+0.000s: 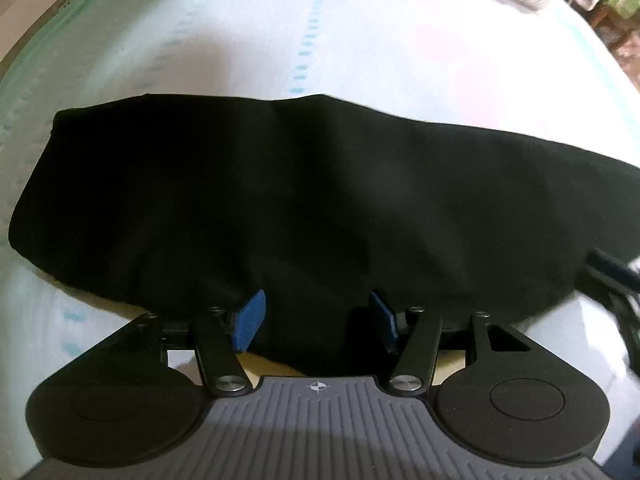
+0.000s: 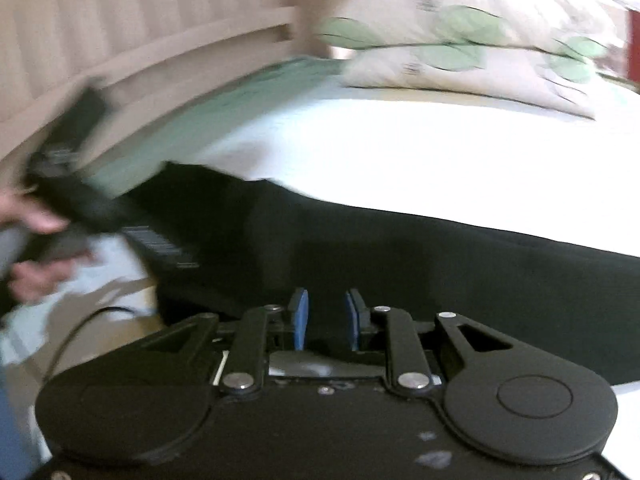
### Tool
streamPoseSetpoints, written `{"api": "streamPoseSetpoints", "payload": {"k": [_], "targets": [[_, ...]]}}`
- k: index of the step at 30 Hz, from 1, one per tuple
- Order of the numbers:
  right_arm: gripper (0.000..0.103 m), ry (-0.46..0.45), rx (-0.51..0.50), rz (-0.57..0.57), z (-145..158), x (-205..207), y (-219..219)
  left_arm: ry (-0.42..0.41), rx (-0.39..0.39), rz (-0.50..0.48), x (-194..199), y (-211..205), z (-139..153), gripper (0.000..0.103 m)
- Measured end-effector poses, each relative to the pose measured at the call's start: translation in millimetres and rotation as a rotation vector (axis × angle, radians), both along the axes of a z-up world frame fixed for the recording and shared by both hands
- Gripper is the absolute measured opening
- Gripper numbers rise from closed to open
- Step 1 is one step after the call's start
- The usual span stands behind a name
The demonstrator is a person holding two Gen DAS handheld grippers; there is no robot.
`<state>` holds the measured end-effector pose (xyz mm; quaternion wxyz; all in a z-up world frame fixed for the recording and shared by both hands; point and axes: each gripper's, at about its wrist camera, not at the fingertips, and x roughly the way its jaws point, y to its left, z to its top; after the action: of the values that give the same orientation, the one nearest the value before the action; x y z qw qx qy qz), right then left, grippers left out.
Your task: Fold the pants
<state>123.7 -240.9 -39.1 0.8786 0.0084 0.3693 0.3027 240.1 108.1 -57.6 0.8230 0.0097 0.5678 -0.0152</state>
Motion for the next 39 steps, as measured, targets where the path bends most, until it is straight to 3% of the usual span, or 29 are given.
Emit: {"api": "streamPoseSetpoints", "payload": {"k": [3,6,12,14,17,21,25,27,30,32,37,39], "targets": [[0.023,0.037,-0.136,-0.037,-18.4,18.0,-11.7,0.032,-0.057,-0.028,-6.0,-4.0,-1.0,0.056],[0.021,0.033,-0.245,-0.081,-39.6,32.5,-21.8,0.067,-0.007,-0.109,-7.2,-21.0,-9.9,0.057],[0.006,0.02,-0.207,-0.189,-43.7,60.5,-46.6,0.019,0.067,-0.136,-11.2,-40.2,-15.7,0.06],[0.006,0.0,-0.219,-0.189,-44.0,63.1,-47.1,0.0,0.085,-0.152,-24.9,-45.1,-12.6,0.06],[0.018,-0.005,-0.179,-0.196,-37.9,62.8,-58.7,-0.014,0.082,-0.157,-43.4,-48.9,-6.0,0.06],[0.048,-0.078,-0.149,-0.323,-16.9,64.3,-112.2,-0.025,0.048,-0.127,-44.7,-49.6,-1.3,0.06],[0.05,-0.097,-0.193,-0.471,-11.5,73.9,-178.5,-0.051,-0.001,-0.096,-47.6,-46.4,6.1,0.059],[0.05,-0.071,-0.168,-0.485,-12.0,83.8,-199.9,-0.043,0.004,-0.091,-49.4,-47.1,4.9,0.059],[0.052,-0.05,-0.129,-0.44,-15.6,93.7,-202.5,-0.055,0.042,-0.088,-45.0,-47.9,0.2,0.06],[0.053,-0.042,-0.12,-0.342,-19.8,95.8,-186.5,-0.07,0.055,-0.087,-46.5,-51.0,0.5,0.06],[0.054,-0.025,-0.142,-0.171,-40.3,105.2,-139.7,-0.101,0.036,-0.051,-50.5,-51.3,1.6,0.061],[0.054,-0.005,-0.179,-0.152,-48.9,104.8,-124.7,-0.105,0.029,-0.039,-51.9,-49.2,2.4,0.061]]}}
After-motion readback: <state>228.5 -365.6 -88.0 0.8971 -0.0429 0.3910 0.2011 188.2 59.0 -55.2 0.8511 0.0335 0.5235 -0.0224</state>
